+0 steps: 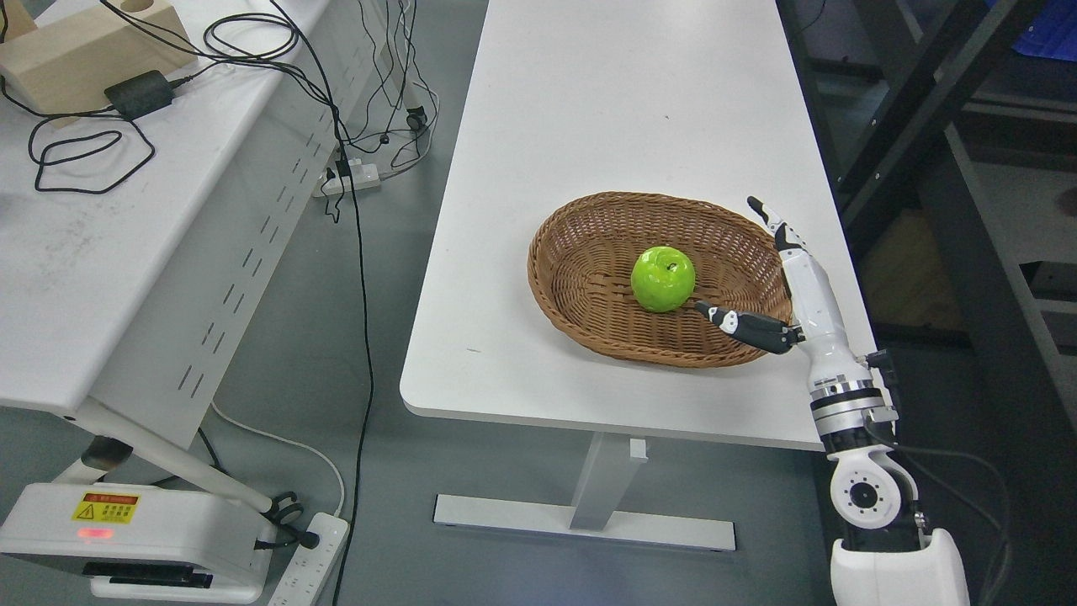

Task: Place green apple on left shelf middle layer
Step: 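Reach the right hand into the wicker basket beside the green apple, then close the right hand fingers around the green apple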

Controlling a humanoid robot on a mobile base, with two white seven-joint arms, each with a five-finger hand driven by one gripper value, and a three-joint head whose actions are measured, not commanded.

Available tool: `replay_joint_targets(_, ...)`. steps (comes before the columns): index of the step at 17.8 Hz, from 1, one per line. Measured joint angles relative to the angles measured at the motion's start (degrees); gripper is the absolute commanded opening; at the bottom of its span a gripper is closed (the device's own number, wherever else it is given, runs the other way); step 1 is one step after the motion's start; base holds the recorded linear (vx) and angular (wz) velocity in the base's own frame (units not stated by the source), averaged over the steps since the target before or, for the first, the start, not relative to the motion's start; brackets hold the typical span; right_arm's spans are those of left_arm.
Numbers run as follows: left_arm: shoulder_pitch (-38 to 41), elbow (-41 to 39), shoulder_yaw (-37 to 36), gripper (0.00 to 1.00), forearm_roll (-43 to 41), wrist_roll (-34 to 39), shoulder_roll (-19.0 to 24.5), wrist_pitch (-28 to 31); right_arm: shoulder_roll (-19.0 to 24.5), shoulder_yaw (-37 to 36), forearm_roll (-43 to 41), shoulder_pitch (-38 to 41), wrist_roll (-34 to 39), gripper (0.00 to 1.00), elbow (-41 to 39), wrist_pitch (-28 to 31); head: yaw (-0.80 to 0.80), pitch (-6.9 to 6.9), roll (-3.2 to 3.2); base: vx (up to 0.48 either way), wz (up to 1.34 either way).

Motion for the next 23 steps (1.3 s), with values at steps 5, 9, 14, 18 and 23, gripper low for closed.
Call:
replay_joint_targets(5, 0.0, 0.0, 0.01, 1.0, 0.0, 0.0, 0.0, 0.0, 1.33, 3.45, 2.78, -3.76, 0.82, 1.0, 4.85, 1.92, 0.0, 0.0, 0.0, 0.051, 0.0)
replay_joint_targets(9, 0.0, 0.0, 0.0, 1.0, 0.0, 0.0, 0.0, 0.0, 2.11, 5.91, 5.54, -7.09, 1.03, 1.0, 9.93, 2.15, 0.0, 0.0, 0.0, 0.011, 0.0)
replay_joint_targets(14, 0.0, 0.0, -0.01, 1.0, 0.0, 0.0, 0.0, 0.01, 2.59, 8.01, 7.3, -10.05, 1.05, 1.0, 15.63, 2.22, 0.0, 0.0, 0.0, 0.0, 0.0)
replay_joint_targets(18, 0.0, 0.0, -0.02, 1.0, 0.0, 0.0, 0.0, 0.02, 2.82, 9.31, 7.93, -12.12, 1.11, 0.95, 19.68, 4.18, 0.0, 0.0, 0.0, 0.0, 0.0)
replay_joint_targets(23, 0.0, 0.0, -0.02, 1.0, 0.0, 0.0, 0.0, 0.09, 3.0, 10.05, 8.11, -12.96, 0.64, 0.46, 22.74, 4.96, 0.0, 0.0, 0.0, 0.0, 0.0)
